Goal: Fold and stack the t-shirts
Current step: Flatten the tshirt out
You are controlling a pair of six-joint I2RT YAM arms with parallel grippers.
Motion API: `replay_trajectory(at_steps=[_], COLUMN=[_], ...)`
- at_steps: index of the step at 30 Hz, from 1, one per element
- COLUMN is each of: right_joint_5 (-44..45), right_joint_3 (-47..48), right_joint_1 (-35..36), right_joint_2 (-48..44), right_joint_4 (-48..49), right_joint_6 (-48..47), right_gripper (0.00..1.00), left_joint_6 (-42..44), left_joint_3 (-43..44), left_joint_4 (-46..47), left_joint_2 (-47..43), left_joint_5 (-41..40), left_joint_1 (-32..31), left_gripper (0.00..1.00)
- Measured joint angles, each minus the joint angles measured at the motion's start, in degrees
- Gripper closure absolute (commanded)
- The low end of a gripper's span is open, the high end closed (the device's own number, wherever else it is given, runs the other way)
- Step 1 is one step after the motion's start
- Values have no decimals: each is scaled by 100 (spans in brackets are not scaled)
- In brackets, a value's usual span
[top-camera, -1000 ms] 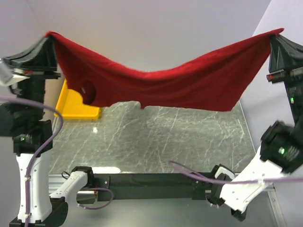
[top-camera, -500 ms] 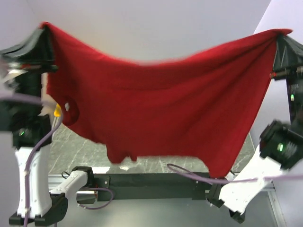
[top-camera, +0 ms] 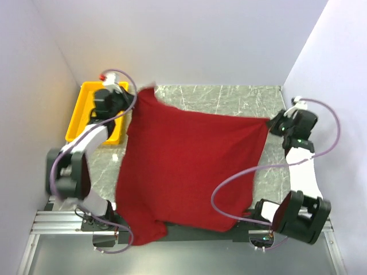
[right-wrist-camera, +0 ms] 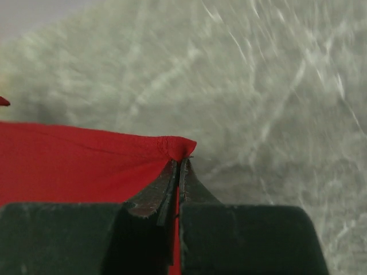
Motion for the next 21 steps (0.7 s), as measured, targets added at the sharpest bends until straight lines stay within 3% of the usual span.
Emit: replay_trajectory(at_steps=[3,8,16,21], right_joint_5=[271,695,1497,1696], right_joint_3=[-363,-107,1246,1628], right_joint_1=[74,299,485,553], right_joint_2=[455,1386,3101,3644], right_joint_4=[369,1082,1180,1123], right_joint_6=[-247,-634,-822,-822], right_gripper=[100,100,100,100], left_joint_6=[-7,-2,-26,-61], left_joint_3=[151,968,2378,3036], left_joint_4=[120,90,-267,-544], left_joint_2=[964,2312,3272,3696], left_joint_5=[-2,-13,-157,-302], left_joint_1=[-63,-142,-232,-289], left_gripper=[99,99,99,99])
